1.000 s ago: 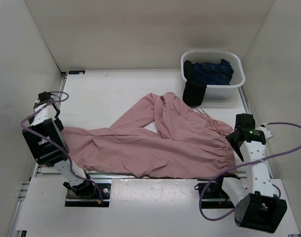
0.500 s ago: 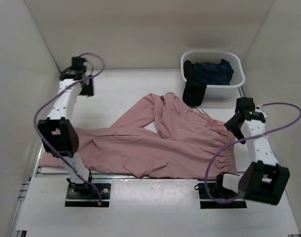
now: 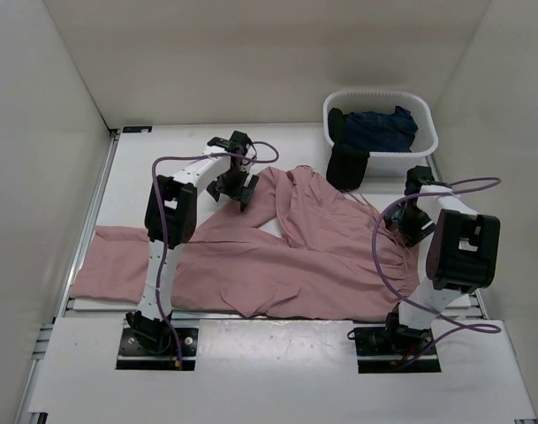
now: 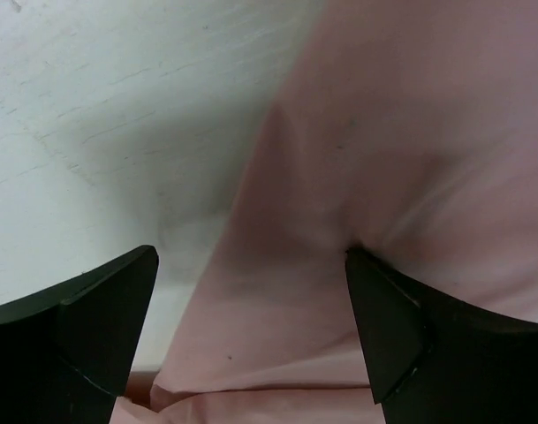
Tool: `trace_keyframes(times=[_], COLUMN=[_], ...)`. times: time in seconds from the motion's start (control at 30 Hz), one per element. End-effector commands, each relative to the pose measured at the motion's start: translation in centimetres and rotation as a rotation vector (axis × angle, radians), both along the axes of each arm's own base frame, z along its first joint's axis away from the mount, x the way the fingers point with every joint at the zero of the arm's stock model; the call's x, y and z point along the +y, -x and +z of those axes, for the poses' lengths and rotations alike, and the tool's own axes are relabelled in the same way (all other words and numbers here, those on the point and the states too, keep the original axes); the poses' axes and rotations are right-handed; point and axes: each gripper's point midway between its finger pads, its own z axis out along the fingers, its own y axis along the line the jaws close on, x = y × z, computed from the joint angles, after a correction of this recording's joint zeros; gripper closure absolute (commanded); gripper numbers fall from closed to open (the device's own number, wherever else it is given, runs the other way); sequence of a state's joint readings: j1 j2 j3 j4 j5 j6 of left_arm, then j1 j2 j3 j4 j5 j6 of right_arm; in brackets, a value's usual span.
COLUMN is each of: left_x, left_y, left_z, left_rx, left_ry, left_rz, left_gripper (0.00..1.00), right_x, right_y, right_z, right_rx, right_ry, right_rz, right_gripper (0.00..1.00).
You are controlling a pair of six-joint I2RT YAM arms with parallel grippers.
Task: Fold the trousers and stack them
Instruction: Flatten the trousers out
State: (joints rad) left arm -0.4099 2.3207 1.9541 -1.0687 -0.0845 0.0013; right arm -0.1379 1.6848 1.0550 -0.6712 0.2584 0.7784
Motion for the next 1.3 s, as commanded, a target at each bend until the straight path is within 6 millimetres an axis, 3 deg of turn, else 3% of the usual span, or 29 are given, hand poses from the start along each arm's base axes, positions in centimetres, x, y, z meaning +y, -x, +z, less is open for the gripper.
trace_keyframes(times=[0.0, 0.07, 0.13, 0.17, 0.2, 0.23, 0.27, 0.37, 0.4, 0.47, 0.5, 0.6, 0.63, 0.73, 0.77, 0.83, 0.87, 0.9, 0.97, 1.0, 1.03, 1.07, 1.17, 1.2, 1.27], left_x=[-1.1, -0.8, -0.1, 0.1, 0.3, 0.5, 0.6, 3.9, 7.0, 9.1, 11.5, 12.7, 13.0, 11.2, 11.5, 12.1, 13.1, 13.4, 13.6, 14.2, 14.1, 13.5, 12.7, 11.0, 10.3], left_y=[0.6, 1.3, 2.5, 2.8, 3.2, 3.7, 3.5, -0.5, -2.7, -7.2, -8.9, -10.3, -9.2, -6.0, -3.6, -0.5, 2.5, 4.0, 7.6, 10.9, 12.4, 13.9, 15.4, 13.8, 12.1], left_z=[1.3, 0.1, -1.4, -1.7, -1.3, -1.2, -0.6, 3.6, 6.8, 13.3, 18.4, 24.7, 25.7, 24.1, 19.1, 15.0, 11.4, 9.7, 6.5, 4.3, 3.4, 2.9, 4.2, 6.5, 9.6], left_rx=[0.006, 0.036, 0.08, 0.093, 0.097, 0.104, 0.086, -0.137, -0.268, -0.507, -0.65, -0.863, -0.88, -0.821, -0.702, -0.594, -0.493, -0.441, -0.304, -0.172, -0.106, -0.049, 0.008, -0.043, -0.073], left_ry=[0.063, 0.051, 0.018, 0.013, 0.011, 0.008, 0.004, -0.162, -0.279, -0.306, -0.339, -0.313, -0.304, -0.276, -0.329, -0.376, -0.418, -0.425, -0.403, -0.417, -0.403, -0.352, -0.289, -0.186, -0.102], left_rz=[-0.015, -0.014, -0.01, -0.01, -0.01, -0.01, -0.008, 0.05, 0.121, 0.24, 0.339, 0.453, 0.459, 0.375, 0.32, 0.271, 0.234, 0.213, 0.158, 0.118, 0.1, 0.083, 0.069, 0.077, 0.107], left_gripper=[0.02, 0.16, 0.38, 0.71, 0.86, 0.86, 0.86, 0.86, 0.86, 0.86, 0.86, 0.86, 0.86, 0.86, 0.86, 0.83, 0.8, 0.77, 0.56, 0.44, 0.33, 0.23, 0.22, 0.2, 0.17], right_x=[0.1, 0.2, 0.2, 0.5, 0.5, 0.8, 0.8, 0.8, 0.8, 0.6, 0.5, 0.1, 0.0, 0.3, 0.3, 0.5, 0.5, 0.7, 0.7, 0.7, 0.7, 0.7, 0.7, 0.7, 0.5], right_y=[0.1, 0.7, 1.0, 1.2, 1.2, 1.6, 1.6, 1.7, 1.7, 1.7, 2.1, 2.8, 3.2, 4.0, 4.2, 4.5, 4.7, 4.7, 4.4, 4.4, 4.4, 4.4, 4.6, 4.6, 4.7], right_z=[-0.2, -0.6, -1.0, -1.5, -1.5, -2.0, -2.0, -1.8, -1.8, -1.0, -0.6, -0.1, 0.1, 0.2, -0.1, -0.2, -0.1, -0.1, 0.1, 0.1, 0.1, 0.1, 0.1, 0.1, 0.1], right_rx=[-0.013, 0.003, 0.007, 0.016, 0.016, 0.033, 0.031, 0.031, 0.031, 0.011, 0.012, 0.01, 0.005, 0.005, 0.011, 0.012, 0.009, 0.009, -0.01, -0.01, -0.01, -0.01, 0.001, 0.001, 0.003], right_ry=[-0.008, -0.012, -0.014, -0.026, -0.026, -0.042, -0.043, -0.043, -0.043, -0.03, -0.02, 0.007, 0.017, 0.01, 0.011, 0.001, 0.002, 0.002, 0.004, 0.004, 0.004, 0.004, 0.005, 0.005, 0.016], right_rz=[-0.046, -0.055, -0.066, -0.064, -0.064, -0.071, -0.08, -0.08, -0.08, -0.072, -0.065, -0.05, -0.052, -0.026, -0.017, -0.015, -0.015, -0.006, -0.006, -0.006, -0.006, -0.006, 0.002, 0.003, 0.0], right_gripper=[0.2, 0.26, 0.34, 0.43, 0.51, 0.61, 0.77, 0.94, 0.97, 1.0, 1.0, 1.0, 1.0, 1.0, 1.0, 1.0, 1.0, 1.0, 1.0, 0.98, 0.95, 0.95, 0.92, 0.92, 0.9])
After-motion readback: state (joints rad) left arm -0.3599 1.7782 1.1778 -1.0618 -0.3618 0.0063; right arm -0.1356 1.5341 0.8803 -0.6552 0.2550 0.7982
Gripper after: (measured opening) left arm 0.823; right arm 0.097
